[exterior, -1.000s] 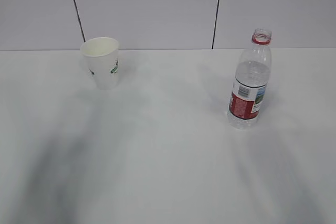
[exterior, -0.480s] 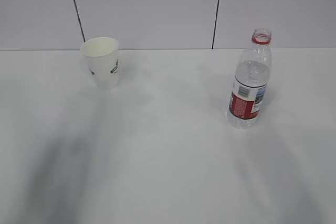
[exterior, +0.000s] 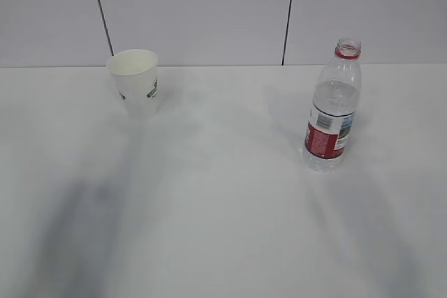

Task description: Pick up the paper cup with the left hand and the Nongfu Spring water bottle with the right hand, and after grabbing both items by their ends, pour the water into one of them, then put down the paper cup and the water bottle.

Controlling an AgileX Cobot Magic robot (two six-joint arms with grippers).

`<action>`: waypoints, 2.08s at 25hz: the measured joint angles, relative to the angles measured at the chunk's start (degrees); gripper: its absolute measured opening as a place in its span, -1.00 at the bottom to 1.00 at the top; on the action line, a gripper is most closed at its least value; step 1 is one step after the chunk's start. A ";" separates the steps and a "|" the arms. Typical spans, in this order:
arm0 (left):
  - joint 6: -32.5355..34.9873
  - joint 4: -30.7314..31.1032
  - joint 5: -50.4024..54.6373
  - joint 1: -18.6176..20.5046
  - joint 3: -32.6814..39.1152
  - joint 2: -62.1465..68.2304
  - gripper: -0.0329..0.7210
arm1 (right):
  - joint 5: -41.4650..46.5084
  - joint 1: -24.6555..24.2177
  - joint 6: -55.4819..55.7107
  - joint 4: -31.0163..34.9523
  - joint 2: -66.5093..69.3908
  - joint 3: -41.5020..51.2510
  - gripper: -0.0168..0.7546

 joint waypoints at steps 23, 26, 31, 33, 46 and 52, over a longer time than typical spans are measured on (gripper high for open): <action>0.10 0.13 -23.60 0.00 0.00 19.66 0.26 | -24.84 0.00 5.26 -8.72 21.31 0.00 0.51; 0.10 0.11 -24.80 0.00 0.00 21.65 0.26 | -26.02 0.00 9.18 -12.62 23.46 0.00 0.51; 0.10 0.11 -25.97 0.00 0.00 24.06 0.26 | -27.90 0.00 13.45 -16.87 26.40 1.21 0.51; 0.10 0.11 -26.77 0.00 0.00 25.23 0.26 | -31.27 0.00 14.40 -17.10 27.42 3.14 0.51; -2.42 1.94 -36.10 0.00 0.00 33.51 0.26 | -41.87 0.00 16.97 -17.44 30.68 12.12 0.51; -3.28 5.61 -41.58 0.00 0.00 36.78 0.26 | -45.83 0.00 17.00 -17.44 34.56 15.06 0.51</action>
